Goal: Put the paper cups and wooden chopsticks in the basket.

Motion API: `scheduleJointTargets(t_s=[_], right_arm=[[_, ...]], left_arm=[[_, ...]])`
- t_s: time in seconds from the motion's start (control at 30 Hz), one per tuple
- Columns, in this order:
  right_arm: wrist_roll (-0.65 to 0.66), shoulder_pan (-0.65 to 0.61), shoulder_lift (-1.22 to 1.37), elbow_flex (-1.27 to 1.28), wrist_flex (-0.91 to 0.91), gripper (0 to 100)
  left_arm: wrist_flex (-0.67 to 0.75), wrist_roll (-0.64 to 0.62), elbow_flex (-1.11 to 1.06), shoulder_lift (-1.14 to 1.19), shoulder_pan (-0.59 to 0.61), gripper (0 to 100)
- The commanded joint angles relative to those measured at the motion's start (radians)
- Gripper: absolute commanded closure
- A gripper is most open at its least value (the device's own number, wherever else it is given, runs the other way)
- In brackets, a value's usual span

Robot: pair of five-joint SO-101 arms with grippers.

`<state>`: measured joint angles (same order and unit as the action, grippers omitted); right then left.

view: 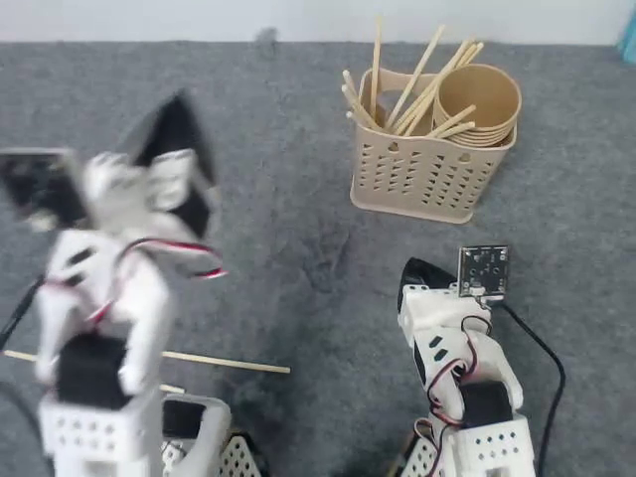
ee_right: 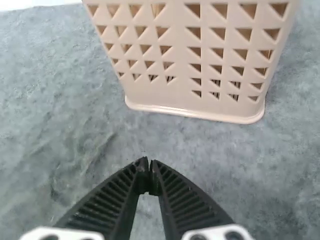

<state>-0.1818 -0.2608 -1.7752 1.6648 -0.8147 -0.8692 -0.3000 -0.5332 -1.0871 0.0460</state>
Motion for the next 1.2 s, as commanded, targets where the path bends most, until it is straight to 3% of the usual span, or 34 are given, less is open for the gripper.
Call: scheduleJointTargets(t_s=[0.0, 0.23, 0.5, 0.97, 1.17], right_arm=[[0.018, -0.03, -0.004, 0.021, -0.012, 98.6], [0.02, -0.033, 0.001, 0.021, -0.013, 98.6], [0.044, -0.038, -0.001, 0.021, -0.013, 98.6], [0.132, -0.305, 0.005, -0.083, -0.16, 98.6], [0.173, -0.401, 0.007, -0.155, -0.217, 98.5]], left_arm=[[-0.137, -0.008, 0.03, -0.069, 0.255, 99], [-0.203, 0.028, -0.214, -0.112, 0.603, 99], [-0.152, 0.135, -0.45, -0.112, 0.842, 99], [-0.02, 0.261, -0.685, -0.106, 1.105, 98], [-0.012, 0.278, -0.621, -0.094, 1.14, 98]])
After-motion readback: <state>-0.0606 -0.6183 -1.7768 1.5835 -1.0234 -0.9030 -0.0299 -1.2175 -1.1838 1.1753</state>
